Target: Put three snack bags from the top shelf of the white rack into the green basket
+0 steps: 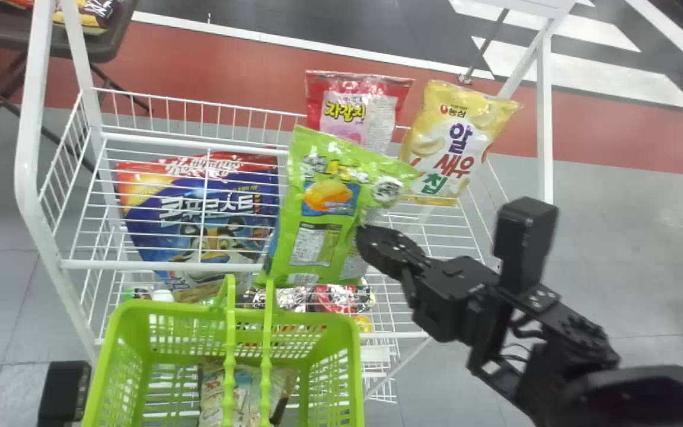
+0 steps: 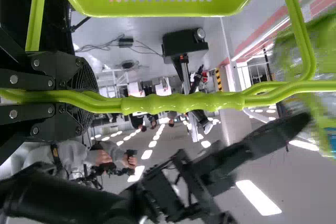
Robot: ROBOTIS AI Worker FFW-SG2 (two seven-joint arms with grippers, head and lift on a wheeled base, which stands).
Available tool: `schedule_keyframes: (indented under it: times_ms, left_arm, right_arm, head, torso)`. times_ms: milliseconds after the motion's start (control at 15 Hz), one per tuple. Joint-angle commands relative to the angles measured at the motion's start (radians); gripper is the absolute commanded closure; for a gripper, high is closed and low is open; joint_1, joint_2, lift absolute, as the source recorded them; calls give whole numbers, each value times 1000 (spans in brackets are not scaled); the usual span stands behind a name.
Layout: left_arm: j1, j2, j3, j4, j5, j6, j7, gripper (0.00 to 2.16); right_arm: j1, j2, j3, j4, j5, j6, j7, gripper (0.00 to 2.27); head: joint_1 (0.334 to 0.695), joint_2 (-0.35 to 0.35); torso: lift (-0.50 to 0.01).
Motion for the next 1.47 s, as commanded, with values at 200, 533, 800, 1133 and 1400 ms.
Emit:
schedule_keyframes:
  times_ms: [200, 533, 800, 1133, 1400]
  left_arm:
    - [-2, -6, -11, 1, -7, -2, 16, 2145]
    - [-5, -7, -22, -1, -8, -8, 24, 2142]
    - [-3, -6, -37, -7, -8, -8, 24, 2145]
    - [4, -4, -50, -12, -13, -8, 24, 2142]
    - [3, -6, -48, -9, -14, -14, 24, 2142]
  right_arm:
    - [153, 4, -326, -3, -257, 89, 151, 2105]
    - [196, 24, -351, 75, -335, 326, 269, 2105]
    - [187, 14, -159, 157, -269, 298, 243, 2105]
    - [77, -14, 76, 286, -89, 304, 153, 1976]
    - [45, -17, 89, 276, -31, 359, 93, -2]
  head:
    - [695, -350]
    - [695, -350]
    - [695, -350]
    - [695, -350]
    - [695, -350]
  torso:
    - [0]
    - [0]
    - [0]
    - [0]
    - [0]
